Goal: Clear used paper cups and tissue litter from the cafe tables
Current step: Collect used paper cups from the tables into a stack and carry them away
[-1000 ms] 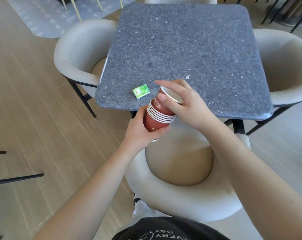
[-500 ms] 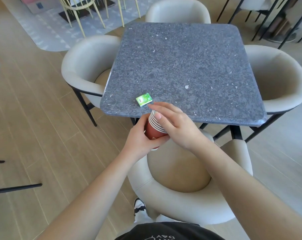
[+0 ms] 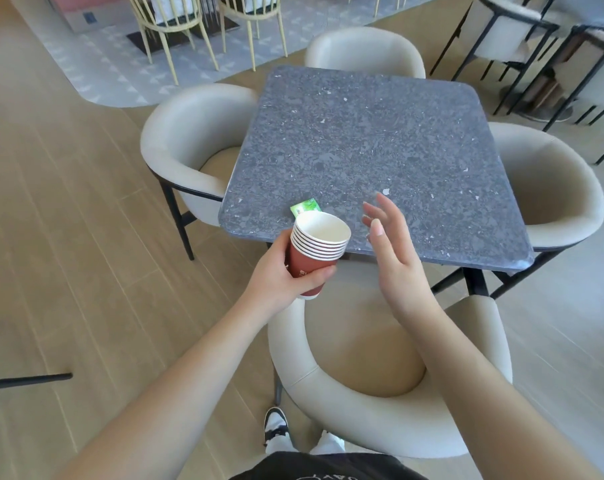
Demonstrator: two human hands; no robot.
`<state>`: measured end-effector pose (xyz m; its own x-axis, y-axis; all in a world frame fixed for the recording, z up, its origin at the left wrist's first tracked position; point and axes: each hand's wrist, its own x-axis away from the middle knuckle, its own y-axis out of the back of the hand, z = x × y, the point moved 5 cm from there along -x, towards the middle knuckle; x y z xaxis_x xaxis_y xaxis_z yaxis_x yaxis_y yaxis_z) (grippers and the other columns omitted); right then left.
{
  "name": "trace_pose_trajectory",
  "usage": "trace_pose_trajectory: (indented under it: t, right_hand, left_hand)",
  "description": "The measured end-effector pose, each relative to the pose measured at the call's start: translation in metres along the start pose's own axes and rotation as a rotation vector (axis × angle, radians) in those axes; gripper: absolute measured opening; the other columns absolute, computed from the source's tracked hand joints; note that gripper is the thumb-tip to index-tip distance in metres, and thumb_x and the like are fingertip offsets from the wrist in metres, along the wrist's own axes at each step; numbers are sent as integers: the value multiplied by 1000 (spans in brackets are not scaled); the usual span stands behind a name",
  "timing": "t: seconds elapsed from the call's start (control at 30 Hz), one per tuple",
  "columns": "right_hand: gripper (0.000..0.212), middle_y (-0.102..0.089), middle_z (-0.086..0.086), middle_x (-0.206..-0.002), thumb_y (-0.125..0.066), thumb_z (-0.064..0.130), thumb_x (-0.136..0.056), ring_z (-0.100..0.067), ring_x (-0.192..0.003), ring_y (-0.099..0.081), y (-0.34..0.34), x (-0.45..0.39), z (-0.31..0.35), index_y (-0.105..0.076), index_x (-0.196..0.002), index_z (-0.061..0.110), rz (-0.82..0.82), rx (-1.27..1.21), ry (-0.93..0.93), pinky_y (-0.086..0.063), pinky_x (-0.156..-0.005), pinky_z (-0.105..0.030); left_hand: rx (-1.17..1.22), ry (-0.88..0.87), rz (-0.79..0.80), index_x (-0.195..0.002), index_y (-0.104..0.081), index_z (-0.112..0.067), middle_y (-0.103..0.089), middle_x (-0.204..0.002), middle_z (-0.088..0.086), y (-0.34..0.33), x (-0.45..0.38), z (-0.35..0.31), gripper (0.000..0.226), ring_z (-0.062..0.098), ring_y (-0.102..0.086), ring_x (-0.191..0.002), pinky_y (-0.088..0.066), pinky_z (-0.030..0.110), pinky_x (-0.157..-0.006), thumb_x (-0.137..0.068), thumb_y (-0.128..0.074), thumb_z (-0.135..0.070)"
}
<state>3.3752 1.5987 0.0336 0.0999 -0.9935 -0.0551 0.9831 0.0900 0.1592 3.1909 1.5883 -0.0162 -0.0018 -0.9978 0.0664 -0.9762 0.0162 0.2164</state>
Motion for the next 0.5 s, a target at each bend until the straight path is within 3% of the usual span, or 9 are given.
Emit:
trace_pose_trajectory:
  t: [0.13, 0.3, 0.4, 0.5]
  right_hand:
    - [45, -51, 12, -147, -40, 41, -105, 5, -135, -44, -7, 10, -7, -37, -149, 35, -4, 1, -31, -37, -96, -2]
    - [54, -53, 14, -145, -39, 50, -97, 13, -132, -43, -27, 23, -9, -38, -149, 34, 83, 7, -61, -32, -94, 3]
    - [57, -51, 10, -147, -38, 47, -96, 10, -136, -41, -39, 25, -5, -38, -150, 29, 172, -7, -43, -32, -99, 0]
    - [59, -50, 11, -148, -38, 48, -96, 15, -133, -40, -50, 27, -1, -37, -151, 29, 264, -21, -44, -32, -97, 1]
  left_hand:
    - [105, 40, -31, -120, -58, -39, -72, -116, -19, 16, 12, 14, 63, 0, -67, -111, -53, 22, -95, -63, -83, -54]
    - [127, 65, -74, -120, -57, -38, -72, -115, -19, 31, 28, 21, 54, -5, -67, -106, -52, 14, -87, -73, -84, -38]
    - [127, 66, -114, -121, -57, -40, -72, -118, -17, 41, 37, 21, 57, -3, -67, -108, -53, 15, -88, -71, -85, -44]
    - [130, 85, -172, -123, -54, -46, -70, -118, -26, 50, 51, 23, 62, -4, -66, -109, -52, 12, -85, -68, -82, -54]
